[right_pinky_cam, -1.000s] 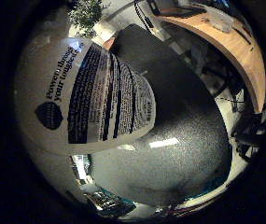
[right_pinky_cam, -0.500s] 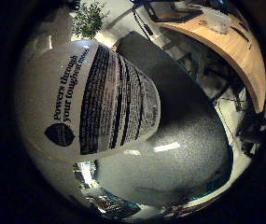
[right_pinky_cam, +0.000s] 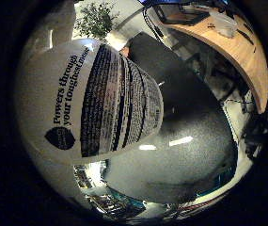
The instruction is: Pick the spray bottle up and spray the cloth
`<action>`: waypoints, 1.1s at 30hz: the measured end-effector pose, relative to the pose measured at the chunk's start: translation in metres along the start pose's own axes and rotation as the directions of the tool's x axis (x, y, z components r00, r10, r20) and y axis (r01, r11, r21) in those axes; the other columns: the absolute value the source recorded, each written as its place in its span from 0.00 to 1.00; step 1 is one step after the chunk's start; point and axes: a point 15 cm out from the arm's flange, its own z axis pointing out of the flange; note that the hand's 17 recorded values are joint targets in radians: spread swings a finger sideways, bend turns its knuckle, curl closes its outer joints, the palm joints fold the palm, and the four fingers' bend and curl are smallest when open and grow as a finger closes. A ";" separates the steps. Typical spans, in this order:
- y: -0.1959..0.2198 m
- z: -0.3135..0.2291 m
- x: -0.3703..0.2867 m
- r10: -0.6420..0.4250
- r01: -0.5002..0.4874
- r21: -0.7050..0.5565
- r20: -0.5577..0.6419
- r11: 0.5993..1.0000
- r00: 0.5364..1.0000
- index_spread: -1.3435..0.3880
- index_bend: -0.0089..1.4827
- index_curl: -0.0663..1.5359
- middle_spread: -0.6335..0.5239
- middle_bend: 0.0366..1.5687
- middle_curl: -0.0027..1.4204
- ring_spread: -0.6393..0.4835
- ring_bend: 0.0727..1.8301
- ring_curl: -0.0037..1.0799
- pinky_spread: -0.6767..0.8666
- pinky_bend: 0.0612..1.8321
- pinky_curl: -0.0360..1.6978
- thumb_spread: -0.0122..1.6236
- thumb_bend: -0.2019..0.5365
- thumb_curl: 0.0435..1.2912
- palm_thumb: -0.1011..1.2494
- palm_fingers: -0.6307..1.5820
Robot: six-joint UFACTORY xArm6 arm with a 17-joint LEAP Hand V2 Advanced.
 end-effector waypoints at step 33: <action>0.024 0.018 -0.131 -0.250 0.210 -0.191 -0.220 0.959 0.943 0.61 0.70 0.65 0.32 0.71 0.79 0.33 0.71 0.83 0.32 0.57 0.85 0.73 0.26 0.41 0.83 0.76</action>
